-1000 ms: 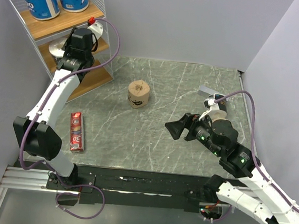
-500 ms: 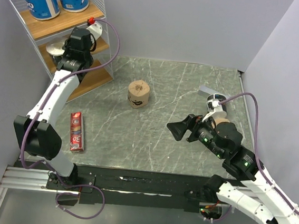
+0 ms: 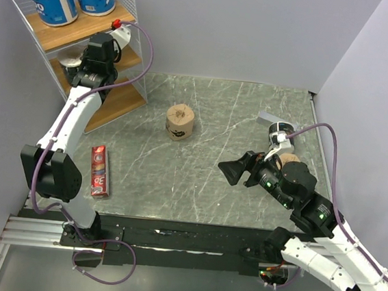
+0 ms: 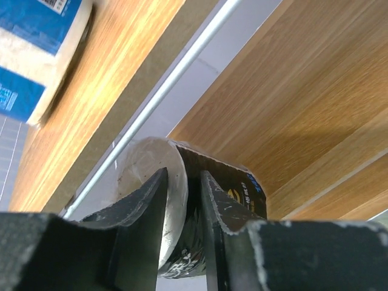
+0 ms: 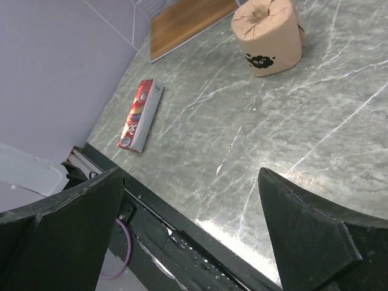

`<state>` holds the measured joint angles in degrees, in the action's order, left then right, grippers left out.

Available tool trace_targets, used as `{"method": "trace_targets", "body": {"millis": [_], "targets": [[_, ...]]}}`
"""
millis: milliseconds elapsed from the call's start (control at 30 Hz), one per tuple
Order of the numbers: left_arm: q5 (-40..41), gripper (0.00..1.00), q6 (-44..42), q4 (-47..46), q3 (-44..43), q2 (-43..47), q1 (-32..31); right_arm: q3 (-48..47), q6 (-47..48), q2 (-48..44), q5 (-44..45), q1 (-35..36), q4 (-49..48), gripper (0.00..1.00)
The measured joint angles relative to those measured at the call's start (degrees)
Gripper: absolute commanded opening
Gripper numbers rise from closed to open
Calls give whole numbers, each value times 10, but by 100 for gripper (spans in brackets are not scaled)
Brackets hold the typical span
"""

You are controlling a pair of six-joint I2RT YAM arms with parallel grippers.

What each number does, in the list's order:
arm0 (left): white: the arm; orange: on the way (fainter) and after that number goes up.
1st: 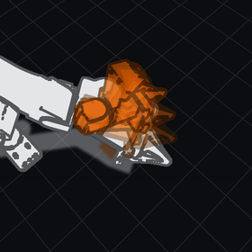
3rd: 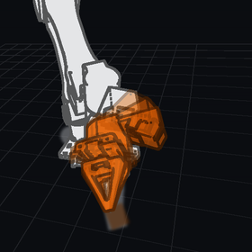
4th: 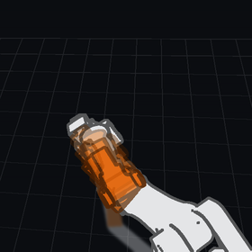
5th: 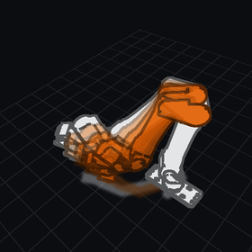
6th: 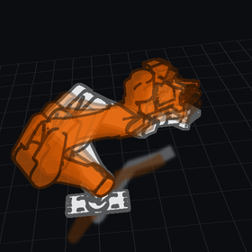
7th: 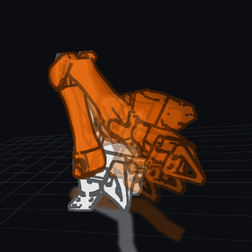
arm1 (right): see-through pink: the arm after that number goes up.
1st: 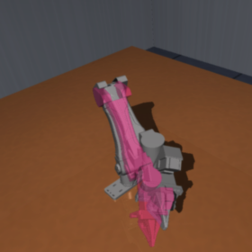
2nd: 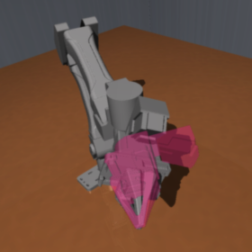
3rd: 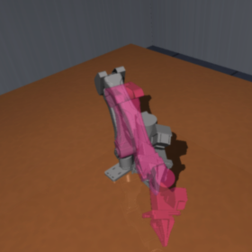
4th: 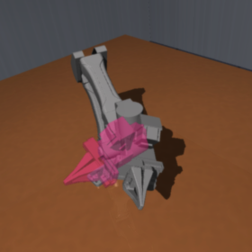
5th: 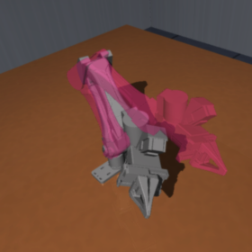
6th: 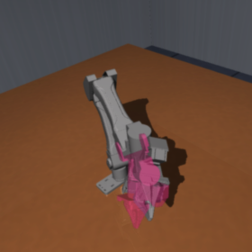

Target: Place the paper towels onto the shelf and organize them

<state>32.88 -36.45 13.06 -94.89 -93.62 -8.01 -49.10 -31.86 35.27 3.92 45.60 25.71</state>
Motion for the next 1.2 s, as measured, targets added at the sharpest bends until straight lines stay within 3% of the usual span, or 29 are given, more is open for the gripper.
{"method": "trace_targets", "body": {"millis": [67, 267, 533, 700, 800, 833, 933, 1067, 1200], "targets": [[-8, 47, 0, -1, -2, -2, -1, 0, 0, 1, 0, 0, 0, 98], [-17, 57, -4, -8, -4, -9, -9, 0, 2, 9, -1, 0, 0, 98], [-12, 63, 0, -17, -4, -9, -32, -12, 9, 26, -8, 0, 5, 99], [7, 54, 3, -7, -12, -9, -55, -7, 9, 16, -16, 0, 5, 99], [23, 43, 31, 29, -27, -1, -69, -7, 13, 12, -18, 0, 6, 99], [29, 33, 43, 43, -25, 8, -74, -7, 13, 11, -18, 0, 6, 99], [45, 20, 72, 60, 31, 65, -85, -8, 15, 3, -22, 0, 5, 99], [86, 11, 85, 65, 117, 131, -89, -6, 15, -7, -31, 0, 1, 99], [136, 10, 88, 64, 137, 118, -78, -7, 23, 0, -33, 0, -1, 99]]}}
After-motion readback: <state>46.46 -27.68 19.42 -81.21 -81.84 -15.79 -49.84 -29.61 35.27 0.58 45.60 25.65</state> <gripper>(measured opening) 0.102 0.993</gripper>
